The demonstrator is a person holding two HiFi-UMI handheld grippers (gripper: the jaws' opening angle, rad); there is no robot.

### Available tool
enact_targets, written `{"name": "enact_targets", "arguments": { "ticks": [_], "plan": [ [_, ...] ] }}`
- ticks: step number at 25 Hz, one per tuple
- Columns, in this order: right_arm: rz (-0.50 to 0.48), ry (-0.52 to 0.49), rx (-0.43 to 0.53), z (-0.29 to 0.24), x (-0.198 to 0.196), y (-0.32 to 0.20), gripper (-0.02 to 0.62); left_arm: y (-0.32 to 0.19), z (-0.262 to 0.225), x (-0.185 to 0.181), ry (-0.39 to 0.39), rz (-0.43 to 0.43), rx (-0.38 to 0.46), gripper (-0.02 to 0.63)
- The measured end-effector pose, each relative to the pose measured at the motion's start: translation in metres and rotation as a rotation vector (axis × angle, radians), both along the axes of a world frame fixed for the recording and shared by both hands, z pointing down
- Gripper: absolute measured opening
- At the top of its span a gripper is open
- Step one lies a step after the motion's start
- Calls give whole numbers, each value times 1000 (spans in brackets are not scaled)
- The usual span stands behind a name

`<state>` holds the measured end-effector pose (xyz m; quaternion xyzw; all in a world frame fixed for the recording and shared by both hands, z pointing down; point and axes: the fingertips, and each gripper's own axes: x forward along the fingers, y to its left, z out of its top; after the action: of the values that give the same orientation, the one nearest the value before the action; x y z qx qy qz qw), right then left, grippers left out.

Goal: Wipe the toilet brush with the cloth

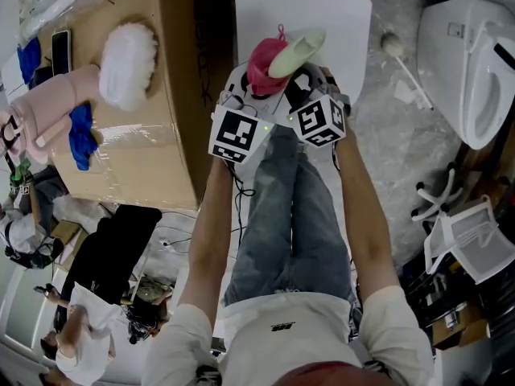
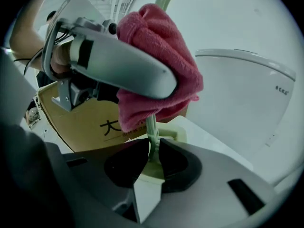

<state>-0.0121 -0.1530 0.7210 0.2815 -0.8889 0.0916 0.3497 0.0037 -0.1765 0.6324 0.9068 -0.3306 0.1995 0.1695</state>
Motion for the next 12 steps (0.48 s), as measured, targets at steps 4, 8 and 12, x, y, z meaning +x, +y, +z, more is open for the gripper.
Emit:
{"name": "enact_targets", "arguments": {
  "ticks": [4, 8, 12],
  "plan": [
    [4, 4, -2, 0, 0, 0, 66, -5, -28, 0, 33, 4, 31, 121],
    [6, 5, -3, 1, -1, 0, 64, -11, -55, 0, 58, 19, 64, 121],
    [6, 6, 0, 0, 0, -1, 64, -18, -84, 3, 93, 21, 107, 123]
  ]
}}
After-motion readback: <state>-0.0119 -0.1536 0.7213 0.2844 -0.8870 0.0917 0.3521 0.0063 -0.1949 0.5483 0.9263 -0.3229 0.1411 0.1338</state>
